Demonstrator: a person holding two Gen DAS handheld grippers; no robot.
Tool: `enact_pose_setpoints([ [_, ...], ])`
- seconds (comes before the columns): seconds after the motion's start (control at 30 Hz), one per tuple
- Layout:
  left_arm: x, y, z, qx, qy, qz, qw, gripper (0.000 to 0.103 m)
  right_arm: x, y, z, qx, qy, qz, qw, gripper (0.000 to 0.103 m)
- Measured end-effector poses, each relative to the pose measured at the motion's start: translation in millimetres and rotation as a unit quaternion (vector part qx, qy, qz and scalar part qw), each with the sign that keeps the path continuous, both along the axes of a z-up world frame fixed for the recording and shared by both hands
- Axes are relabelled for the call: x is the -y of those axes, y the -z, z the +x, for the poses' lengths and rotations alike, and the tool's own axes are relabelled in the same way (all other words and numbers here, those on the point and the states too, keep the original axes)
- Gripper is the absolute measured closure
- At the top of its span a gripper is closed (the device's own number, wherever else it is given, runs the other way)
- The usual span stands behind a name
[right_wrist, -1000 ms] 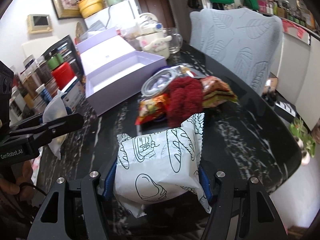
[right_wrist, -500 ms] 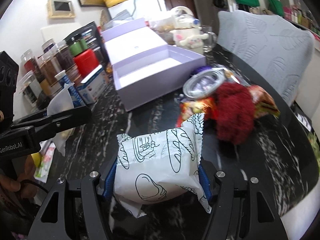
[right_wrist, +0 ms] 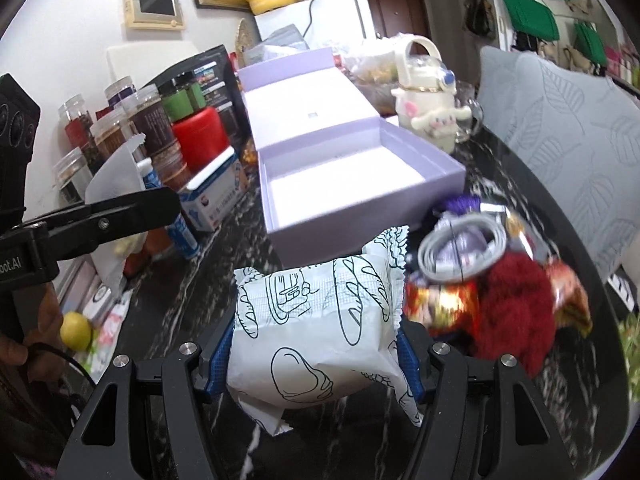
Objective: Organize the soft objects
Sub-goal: 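Carry the white pouch and zip bag over the lavender box with both tools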
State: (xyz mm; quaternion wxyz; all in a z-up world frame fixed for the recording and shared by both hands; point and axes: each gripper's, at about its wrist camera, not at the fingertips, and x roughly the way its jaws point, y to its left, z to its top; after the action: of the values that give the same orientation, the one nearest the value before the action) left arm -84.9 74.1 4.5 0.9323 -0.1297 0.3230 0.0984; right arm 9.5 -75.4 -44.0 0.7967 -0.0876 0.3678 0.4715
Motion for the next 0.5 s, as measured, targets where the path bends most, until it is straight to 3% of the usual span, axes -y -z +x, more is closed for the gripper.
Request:
enact_pose_setpoints([
  [0.5, -23, -24, 47, 0.017, -0.005, 0.023, 0.9996, 0.030, -37, -39, 42, 0.020, -0.029, 0.034, 0.999, 0.037],
])
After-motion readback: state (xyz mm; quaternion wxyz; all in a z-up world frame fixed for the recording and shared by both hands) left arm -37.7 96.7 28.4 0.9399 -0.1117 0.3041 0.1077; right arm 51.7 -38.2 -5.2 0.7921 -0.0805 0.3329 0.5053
